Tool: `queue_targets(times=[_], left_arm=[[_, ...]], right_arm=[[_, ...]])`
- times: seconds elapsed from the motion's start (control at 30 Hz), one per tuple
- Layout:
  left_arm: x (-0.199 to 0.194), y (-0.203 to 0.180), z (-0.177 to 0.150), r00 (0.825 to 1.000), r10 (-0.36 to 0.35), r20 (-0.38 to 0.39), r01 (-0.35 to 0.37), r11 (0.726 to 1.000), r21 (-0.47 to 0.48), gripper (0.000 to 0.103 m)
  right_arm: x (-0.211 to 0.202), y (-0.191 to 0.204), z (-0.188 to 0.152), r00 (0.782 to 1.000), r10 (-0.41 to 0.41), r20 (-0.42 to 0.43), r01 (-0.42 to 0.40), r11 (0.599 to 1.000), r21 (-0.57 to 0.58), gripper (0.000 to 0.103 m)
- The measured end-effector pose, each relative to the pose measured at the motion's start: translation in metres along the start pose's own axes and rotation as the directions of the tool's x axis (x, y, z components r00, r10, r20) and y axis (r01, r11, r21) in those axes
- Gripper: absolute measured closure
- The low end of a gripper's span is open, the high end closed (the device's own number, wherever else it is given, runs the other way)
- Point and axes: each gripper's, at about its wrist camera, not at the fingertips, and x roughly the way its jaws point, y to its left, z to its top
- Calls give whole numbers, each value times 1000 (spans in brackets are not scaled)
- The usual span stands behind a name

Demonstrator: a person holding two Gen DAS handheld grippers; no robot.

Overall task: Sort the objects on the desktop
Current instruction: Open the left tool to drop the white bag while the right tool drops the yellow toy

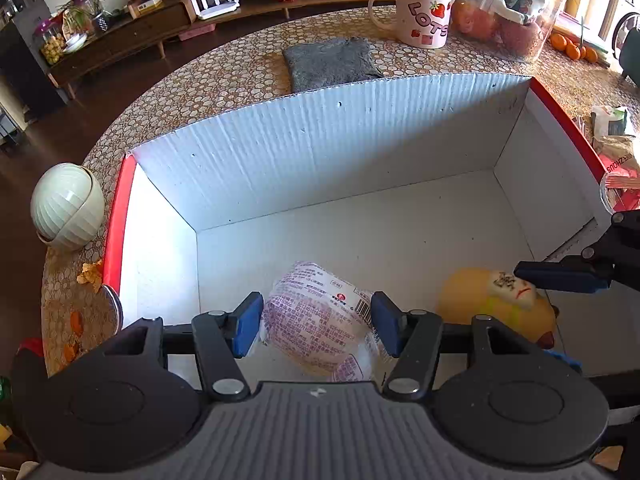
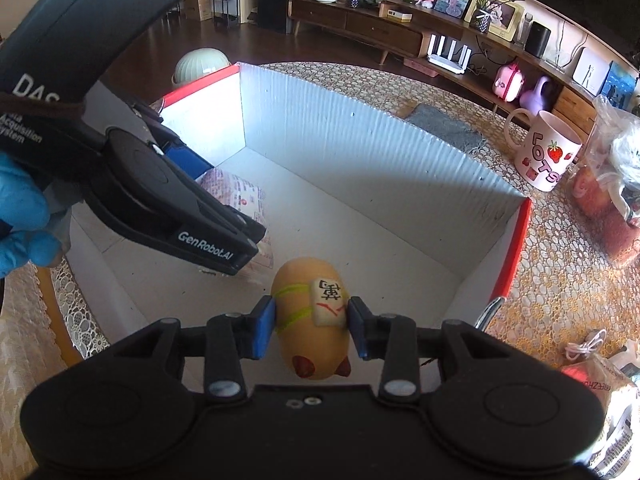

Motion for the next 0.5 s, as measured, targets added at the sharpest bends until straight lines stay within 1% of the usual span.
queue_targets(times=[0.13, 0.2, 0.23, 0.27, 0.33, 0.37, 0.43, 0.5], left_arm=[[-1, 0, -1, 1000, 0, -3, 0, 1000, 3, 44], [-3, 0, -1, 1000, 3, 6, -4, 1000, 3, 42], [-4, 0, -2, 1000, 6, 12, -6, 1000, 2, 39], [-6, 0, -3, 1000, 6, 20, -6, 1000, 0, 36], [-10, 0, -4, 999, 3, 33, -3, 1000, -6, 36], [-12, 0, -4, 999, 4, 38, -3, 1000, -10, 36], [-17, 1, -6, 999, 3, 53, -2, 1000, -16, 36], [-24, 0, -7, 998, 1, 70, 1, 1000, -25, 36]], right_arm=[[0, -1, 1, 1000, 6, -4, -6, 1000, -5, 61], [-1, -2, 2, 1000, 14, -2, -14, 1000, -3, 59], [-2, -2, 2, 1000, 13, -1, -13, 1000, -5, 58], [-3, -1, 2, 1000, 14, 2, -14, 1000, -8, 55], [-7, -1, 2, 1000, 27, 13, -27, 1000, -9, 50], [-10, -2, 2, 999, 24, 21, -24, 1000, -3, 45], [-16, -5, 2, 999, 31, 33, -32, 999, 10, 38], [-25, -7, 1, 998, 44, 50, -45, 999, 21, 37]])
